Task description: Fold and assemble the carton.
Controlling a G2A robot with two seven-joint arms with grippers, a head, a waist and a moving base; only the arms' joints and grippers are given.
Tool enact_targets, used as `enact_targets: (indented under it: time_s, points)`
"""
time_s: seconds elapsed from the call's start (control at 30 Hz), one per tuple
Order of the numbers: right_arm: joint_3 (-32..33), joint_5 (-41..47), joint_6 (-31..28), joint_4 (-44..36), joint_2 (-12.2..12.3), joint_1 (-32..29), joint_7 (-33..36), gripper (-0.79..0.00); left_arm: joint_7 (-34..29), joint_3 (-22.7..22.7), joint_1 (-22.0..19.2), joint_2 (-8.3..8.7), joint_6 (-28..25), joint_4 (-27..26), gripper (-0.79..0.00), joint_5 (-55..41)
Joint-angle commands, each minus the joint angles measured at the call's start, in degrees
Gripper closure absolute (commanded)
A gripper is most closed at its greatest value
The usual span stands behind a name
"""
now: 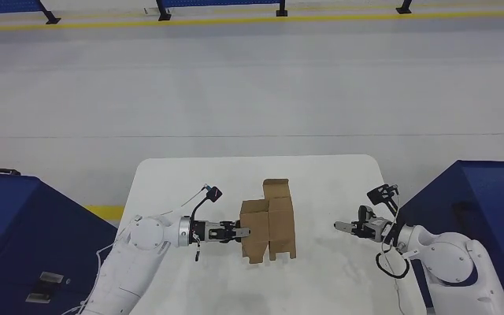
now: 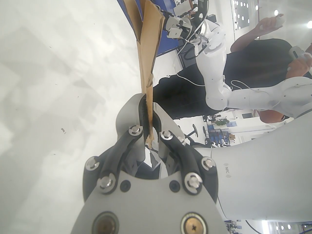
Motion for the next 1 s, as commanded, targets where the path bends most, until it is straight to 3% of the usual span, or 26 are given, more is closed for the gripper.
enact_targets:
  time_s: [0.0,0.43,0.6,0.7,0.77,0.97]
  points:
    - [0.0,0.0,0.0,0.0,0.0,0.0,0.0,-0.785,0.0,0.0,0.0,0.00,0.0,0.0,0.000,0.0]
    - [-0.7,1.1,0.1,0.8,0.0,-0.1,-1.2,-0.785,1.7,0.1,0.6,0.01,0.4,-0.7,0.000,0.1]
    - [-2.2,14.0,-2.8,5.0,0.4,2.6,3.8,-0.785,0.4,0.2,1.4,0.43,1.2,-2.0,0.000,-2.0]
    - [-4.6,27.1,-2.5,10.9,0.8,7.3,12.5,-0.785,-0.5,0.5,1.9,0.60,1.5,-2.7,0.000,-3.7]
    - [-7.4,33.1,-0.7,16.1,1.0,12.0,19.5,-0.785,-1.3,0.8,2.0,0.70,1.8,-3.1,0.000,-5.3]
    - [-19.9,43.8,5.5,26.9,0.9,23.1,26.0,-0.785,-0.8,1.4,2.6,1.02,1.5,-4.3,0.000,-5.0]
